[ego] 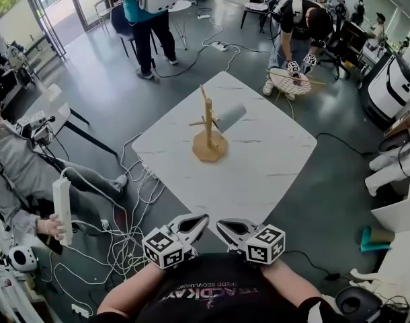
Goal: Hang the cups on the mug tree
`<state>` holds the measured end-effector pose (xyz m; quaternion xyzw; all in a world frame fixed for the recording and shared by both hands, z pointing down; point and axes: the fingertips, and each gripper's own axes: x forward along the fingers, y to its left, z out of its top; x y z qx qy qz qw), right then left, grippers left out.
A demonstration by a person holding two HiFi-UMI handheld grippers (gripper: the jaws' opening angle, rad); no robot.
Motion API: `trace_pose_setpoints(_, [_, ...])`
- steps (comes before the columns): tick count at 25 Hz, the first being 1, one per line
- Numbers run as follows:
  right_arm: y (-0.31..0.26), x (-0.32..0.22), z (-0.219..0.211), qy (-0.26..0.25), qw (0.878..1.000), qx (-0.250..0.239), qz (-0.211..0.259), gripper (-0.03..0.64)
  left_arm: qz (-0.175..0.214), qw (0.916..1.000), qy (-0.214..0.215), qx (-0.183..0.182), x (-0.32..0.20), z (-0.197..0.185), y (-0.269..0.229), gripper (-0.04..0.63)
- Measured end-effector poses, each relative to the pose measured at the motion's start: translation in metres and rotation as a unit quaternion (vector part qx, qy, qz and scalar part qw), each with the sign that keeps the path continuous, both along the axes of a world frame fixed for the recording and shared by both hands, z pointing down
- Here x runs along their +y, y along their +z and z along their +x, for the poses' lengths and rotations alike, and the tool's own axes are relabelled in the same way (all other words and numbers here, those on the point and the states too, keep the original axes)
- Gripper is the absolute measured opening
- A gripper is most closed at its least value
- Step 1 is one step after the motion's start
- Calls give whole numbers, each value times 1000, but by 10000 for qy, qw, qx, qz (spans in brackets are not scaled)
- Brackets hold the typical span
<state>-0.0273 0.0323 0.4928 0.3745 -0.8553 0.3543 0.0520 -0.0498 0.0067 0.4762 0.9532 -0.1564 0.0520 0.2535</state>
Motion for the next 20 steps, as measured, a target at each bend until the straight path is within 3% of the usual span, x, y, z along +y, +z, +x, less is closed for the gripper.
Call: trace_pose_setpoints(20, [4, -1, 6, 55, 10000, -16, -38, 9, -43, 10000, 86, -19, 1, 9, 5, -6])
